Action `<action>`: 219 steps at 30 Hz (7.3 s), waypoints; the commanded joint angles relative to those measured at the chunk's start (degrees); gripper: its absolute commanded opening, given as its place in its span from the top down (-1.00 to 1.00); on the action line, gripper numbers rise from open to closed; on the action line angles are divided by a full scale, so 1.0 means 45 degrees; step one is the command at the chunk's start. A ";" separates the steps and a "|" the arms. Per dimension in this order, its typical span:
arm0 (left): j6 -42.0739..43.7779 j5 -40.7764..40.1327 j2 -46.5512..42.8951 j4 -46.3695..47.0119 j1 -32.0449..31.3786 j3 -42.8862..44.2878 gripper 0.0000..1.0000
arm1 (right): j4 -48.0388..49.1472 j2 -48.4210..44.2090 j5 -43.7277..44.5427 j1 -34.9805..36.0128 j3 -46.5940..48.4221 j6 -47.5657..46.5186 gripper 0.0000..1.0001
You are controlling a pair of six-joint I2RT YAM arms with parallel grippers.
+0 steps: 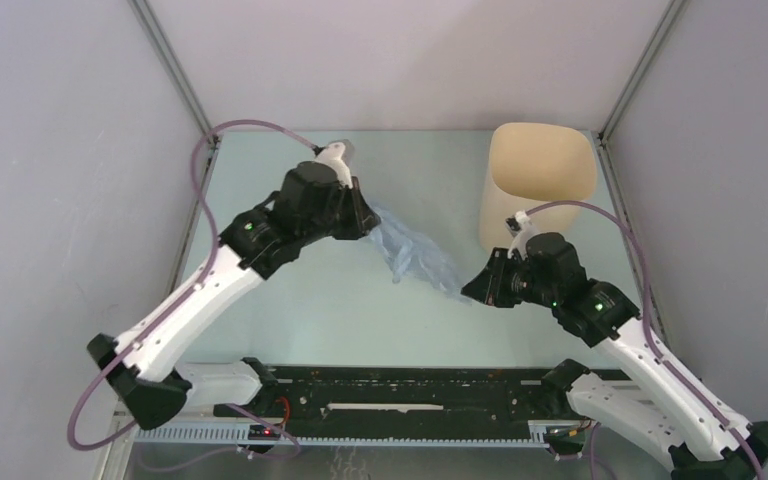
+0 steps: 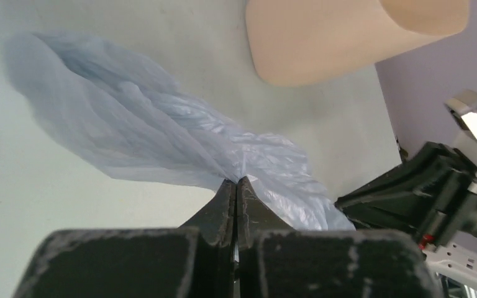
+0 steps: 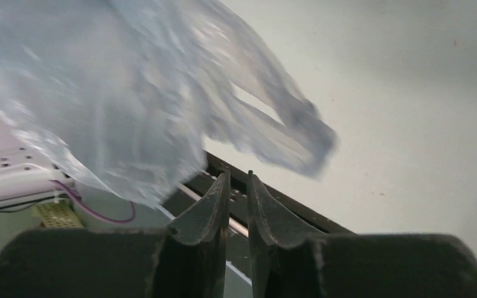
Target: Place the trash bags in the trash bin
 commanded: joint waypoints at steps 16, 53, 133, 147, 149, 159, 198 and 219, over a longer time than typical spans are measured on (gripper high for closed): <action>0.0078 0.1367 -0.2933 0.1244 0.0069 -0.7784 1.00 | 0.0881 0.2514 -0.1569 0.0268 0.0072 -0.2577 -0.06; 0.0569 0.0692 -0.2468 0.0073 0.0067 -0.7071 1.00 | 0.1790 1.1229 0.0907 0.3594 0.3633 -0.7856 0.00; -0.2842 0.3117 -0.2533 0.3718 0.0760 -0.9757 0.99 | -0.1885 1.0188 0.6545 0.6780 0.2350 -0.3511 -0.33; -0.1981 0.0802 -0.2491 0.1024 0.2124 -0.7978 1.00 | -0.2640 1.1227 0.6858 0.6963 0.5026 -0.3905 0.51; -0.1828 -0.0117 -0.1788 0.0504 0.2434 -0.6824 1.00 | -0.2649 1.1482 0.6878 0.6510 0.5740 -0.4123 0.61; -0.0566 -0.3111 0.2220 -0.4944 0.3751 0.4887 1.00 | -0.5123 1.1633 0.4723 0.3333 1.2920 -0.4956 1.00; -0.0259 0.2045 -0.1033 -0.1179 0.3449 -0.7306 1.00 | 0.2056 0.9322 0.2913 0.5519 0.1359 -0.2973 0.22; 0.0841 0.2460 -0.0753 -0.1514 0.3454 -0.6977 1.00 | -0.0311 0.8404 0.4862 0.5614 0.1797 -0.2950 -0.26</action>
